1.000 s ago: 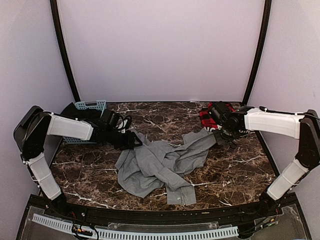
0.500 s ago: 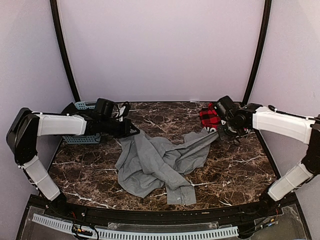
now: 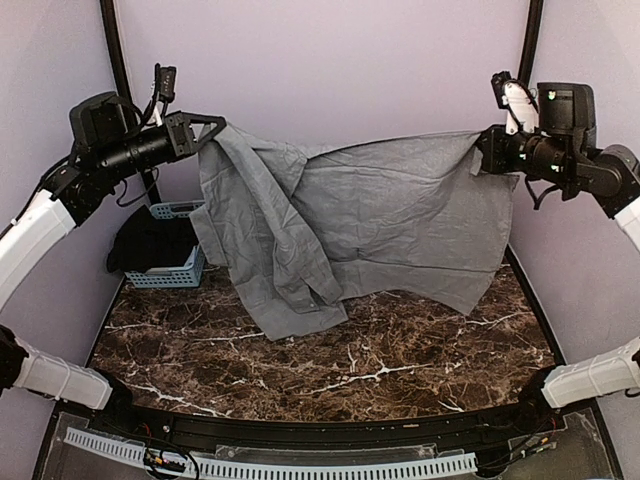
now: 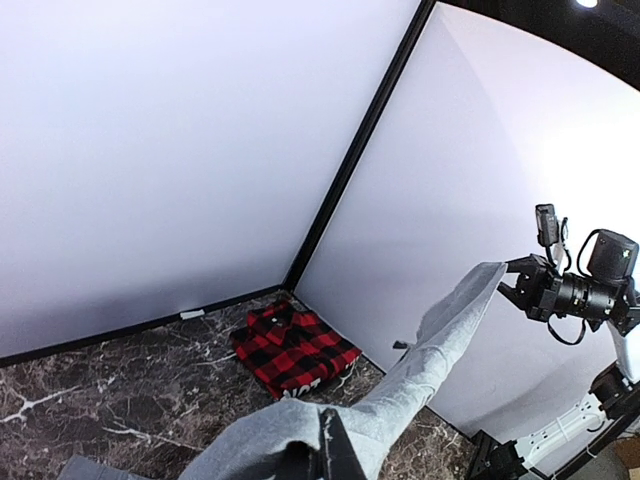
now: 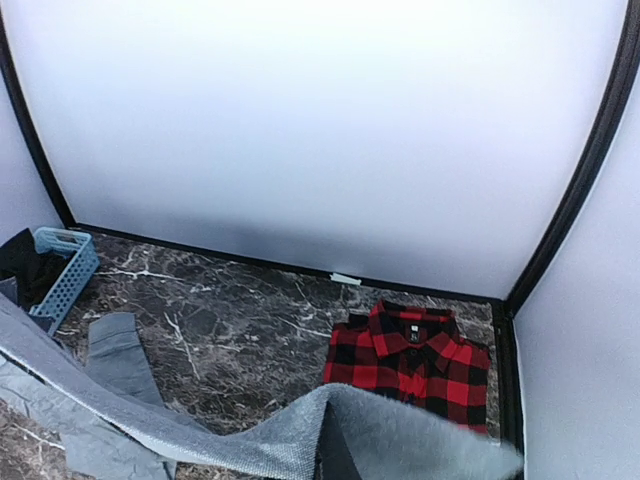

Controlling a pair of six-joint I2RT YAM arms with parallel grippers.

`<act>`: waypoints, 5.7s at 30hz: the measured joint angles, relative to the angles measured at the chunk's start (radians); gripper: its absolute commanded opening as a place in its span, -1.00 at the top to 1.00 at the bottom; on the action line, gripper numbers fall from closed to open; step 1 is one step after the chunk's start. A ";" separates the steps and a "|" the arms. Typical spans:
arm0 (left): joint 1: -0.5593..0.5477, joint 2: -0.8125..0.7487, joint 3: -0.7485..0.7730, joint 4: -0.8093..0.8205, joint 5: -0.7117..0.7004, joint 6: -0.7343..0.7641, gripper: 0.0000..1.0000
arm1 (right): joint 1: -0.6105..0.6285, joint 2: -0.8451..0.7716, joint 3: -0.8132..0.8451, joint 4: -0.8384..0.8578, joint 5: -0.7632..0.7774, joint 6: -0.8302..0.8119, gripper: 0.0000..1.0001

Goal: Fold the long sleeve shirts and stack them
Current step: Pick up the crumpled shirt from the center of the board, then flatten out the crumpled shirt at the center of the board.

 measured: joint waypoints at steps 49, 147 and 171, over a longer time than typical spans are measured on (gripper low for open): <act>-0.006 -0.153 0.602 -0.426 0.134 0.072 1.00 | 0.029 -0.126 0.332 -0.150 -0.724 0.024 1.00; 0.116 0.951 0.311 0.072 -0.414 0.125 0.51 | -0.259 1.179 0.528 0.072 0.204 -0.182 0.05; 0.184 0.613 -0.047 0.055 -0.129 0.040 -0.70 | -0.127 0.475 -0.318 0.330 -0.243 -0.040 -0.14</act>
